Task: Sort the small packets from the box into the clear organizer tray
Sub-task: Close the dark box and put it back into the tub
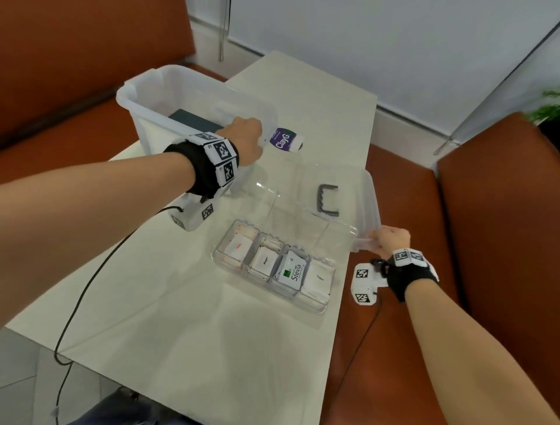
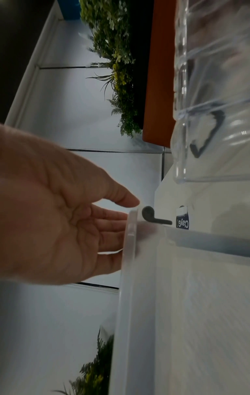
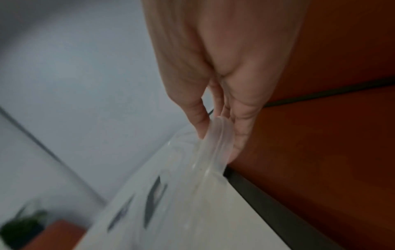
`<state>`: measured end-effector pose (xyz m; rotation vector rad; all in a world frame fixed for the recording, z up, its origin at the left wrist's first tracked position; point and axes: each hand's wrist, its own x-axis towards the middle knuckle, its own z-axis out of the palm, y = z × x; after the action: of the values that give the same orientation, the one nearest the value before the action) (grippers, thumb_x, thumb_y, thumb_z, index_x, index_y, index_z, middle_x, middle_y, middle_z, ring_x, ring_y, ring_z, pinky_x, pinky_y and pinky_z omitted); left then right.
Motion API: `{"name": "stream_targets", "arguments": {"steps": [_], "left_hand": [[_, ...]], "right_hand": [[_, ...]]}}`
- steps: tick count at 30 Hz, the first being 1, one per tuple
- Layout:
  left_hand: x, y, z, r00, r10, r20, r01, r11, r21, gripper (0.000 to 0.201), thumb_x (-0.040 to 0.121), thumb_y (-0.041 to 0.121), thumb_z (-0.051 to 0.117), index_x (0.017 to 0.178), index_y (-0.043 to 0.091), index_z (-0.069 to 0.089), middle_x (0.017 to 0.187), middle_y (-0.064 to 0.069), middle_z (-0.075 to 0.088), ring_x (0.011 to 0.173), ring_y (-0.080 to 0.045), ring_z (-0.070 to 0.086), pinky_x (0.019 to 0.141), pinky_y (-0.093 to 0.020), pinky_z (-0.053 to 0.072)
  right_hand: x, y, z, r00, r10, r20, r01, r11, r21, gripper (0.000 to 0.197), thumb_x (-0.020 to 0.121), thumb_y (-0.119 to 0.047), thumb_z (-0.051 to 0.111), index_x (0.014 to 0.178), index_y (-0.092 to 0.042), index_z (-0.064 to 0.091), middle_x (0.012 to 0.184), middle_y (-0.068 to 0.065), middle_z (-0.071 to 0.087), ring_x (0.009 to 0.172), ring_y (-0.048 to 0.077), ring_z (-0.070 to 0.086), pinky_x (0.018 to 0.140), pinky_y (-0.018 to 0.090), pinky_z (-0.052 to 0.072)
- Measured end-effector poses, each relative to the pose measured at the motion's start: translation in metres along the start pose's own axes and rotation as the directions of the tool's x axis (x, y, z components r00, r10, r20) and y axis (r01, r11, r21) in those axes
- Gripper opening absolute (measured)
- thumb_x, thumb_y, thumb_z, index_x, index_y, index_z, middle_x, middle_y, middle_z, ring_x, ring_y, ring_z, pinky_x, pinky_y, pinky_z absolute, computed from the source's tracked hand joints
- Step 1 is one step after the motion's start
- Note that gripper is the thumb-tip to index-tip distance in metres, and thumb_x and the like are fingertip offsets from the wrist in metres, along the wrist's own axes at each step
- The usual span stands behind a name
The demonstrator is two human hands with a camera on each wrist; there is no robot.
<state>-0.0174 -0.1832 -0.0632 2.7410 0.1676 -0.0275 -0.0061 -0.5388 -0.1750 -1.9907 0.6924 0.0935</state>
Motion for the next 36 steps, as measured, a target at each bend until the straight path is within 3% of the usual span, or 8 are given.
{"name": "stream_targets", "arguments": {"steps": [4, 9, 15, 20, 23, 27, 31, 36], "left_hand": [[0.002, -0.002, -0.005, 0.999, 0.011, 0.041, -0.009, 0.999, -0.047, 0.048, 0.094, 0.021, 0.057, 0.139, 0.008, 0.045, 0.135, -0.016, 0.051, 0.118, -0.035, 0.053, 0.094, -0.042, 0.047], [0.004, -0.005, -0.019, 0.995, 0.080, 0.056, -0.071, 0.987, -0.146, 0.049, 0.093, 0.022, 0.059, 0.138, 0.005, 0.048, 0.135, -0.017, 0.053, 0.123, -0.034, 0.050, 0.102, -0.037, 0.043], [0.009, -0.006, -0.052, 0.993, 0.095, -0.072, -0.116, 0.913, -0.391, 0.065, 0.097, 0.038, 0.055, 0.148, 0.006, 0.030, 0.141, -0.020, 0.048, 0.131, -0.035, 0.044, 0.103, -0.034, 0.035], [0.015, -0.037, -0.094, 0.989, -0.050, -0.140, -0.065, 0.700, -0.711, 0.079, 0.093, 0.052, 0.055, 0.152, 0.013, 0.020, 0.148, -0.015, 0.040, 0.133, -0.033, 0.042, 0.108, -0.043, 0.039], [0.014, -0.073, -0.116, 1.000, 0.013, -0.016, -0.020, 0.439, -0.898, 0.061, 0.095, 0.042, 0.057, 0.145, 0.018, 0.033, 0.139, -0.010, 0.046, 0.116, -0.031, 0.055, 0.090, -0.052, 0.053], [0.015, -0.123, -0.139, 0.995, 0.096, 0.005, -0.025, 0.307, -0.951, 0.026, 0.099, 0.025, 0.054, 0.118, 0.008, 0.050, 0.097, -0.006, 0.055, 0.074, -0.022, 0.066, 0.067, -0.042, 0.062], [0.021, -0.166, -0.148, 0.994, 0.042, 0.104, 0.088, 0.283, -0.955, 0.018, 0.101, 0.017, 0.051, 0.113, 0.007, 0.042, 0.091, -0.006, 0.047, 0.076, -0.026, 0.061, 0.058, -0.042, 0.061], [0.035, -0.203, -0.140, 0.965, -0.109, 0.238, 0.258, 0.239, -0.936, 0.028, 0.102, 0.008, 0.047, 0.126, -0.004, 0.042, 0.102, -0.012, 0.050, 0.095, -0.038, 0.063, 0.070, -0.047, 0.057]], "right_hand": [[-0.012, -0.041, -0.032, 0.977, -0.199, -0.083, 0.199, 0.980, -0.005, 0.030, 0.075, 0.005, 0.065, 0.079, -0.024, 0.066, 0.101, 0.009, 0.071, 0.090, 0.027, 0.068, 0.081, 0.042, 0.058], [-0.044, -0.100, -0.061, 0.867, -0.454, -0.208, 0.425, 0.889, -0.168, 0.047, 0.076, 0.001, 0.064, 0.121, -0.014, 0.064, 0.112, 0.009, 0.067, 0.098, 0.022, 0.065, 0.087, 0.037, 0.055], [-0.104, -0.172, -0.071, 0.668, -0.697, -0.259, 0.688, 0.712, -0.141, 0.044, 0.079, -0.010, 0.062, 0.123, -0.018, 0.063, 0.110, 0.006, 0.065, 0.088, 0.010, 0.065, 0.073, 0.019, 0.054], [-0.157, -0.215, -0.040, 0.610, -0.766, -0.204, 0.790, 0.608, 0.082, 0.034, 0.087, -0.008, 0.056, 0.116, -0.024, 0.063, 0.094, 0.004, 0.059, 0.072, 0.009, 0.058, 0.063, 0.021, 0.052], [-0.178, -0.232, -0.008, 0.592, -0.793, -0.141, 0.805, 0.578, 0.133, 0.029, 0.092, -0.006, 0.055, 0.114, -0.024, 0.061, 0.084, -0.003, 0.056, 0.069, 0.008, 0.055, 0.064, 0.024, 0.051], [-0.192, -0.254, 0.040, 0.651, -0.734, -0.195, 0.759, 0.624, 0.186, 0.028, 0.095, -0.017, 0.056, 0.123, -0.017, 0.056, 0.097, 0.006, 0.058, 0.079, 0.013, 0.058, 0.071, 0.029, 0.052], [-0.197, -0.255, 0.095, 0.920, -0.378, 0.106, 0.345, 0.908, 0.239, 0.068, 0.091, -0.036, 0.063, 0.146, -0.019, 0.027, 0.132, 0.010, 0.047, 0.108, 0.033, 0.057, 0.086, 0.051, 0.051], [-0.205, -0.234, 0.168, 0.911, -0.280, 0.304, 0.198, 0.941, 0.272, 0.023, 0.090, 0.001, 0.059, 0.112, 0.003, 0.050, 0.090, 0.015, 0.060, 0.063, 0.027, 0.065, 0.060, 0.038, 0.058]]}}
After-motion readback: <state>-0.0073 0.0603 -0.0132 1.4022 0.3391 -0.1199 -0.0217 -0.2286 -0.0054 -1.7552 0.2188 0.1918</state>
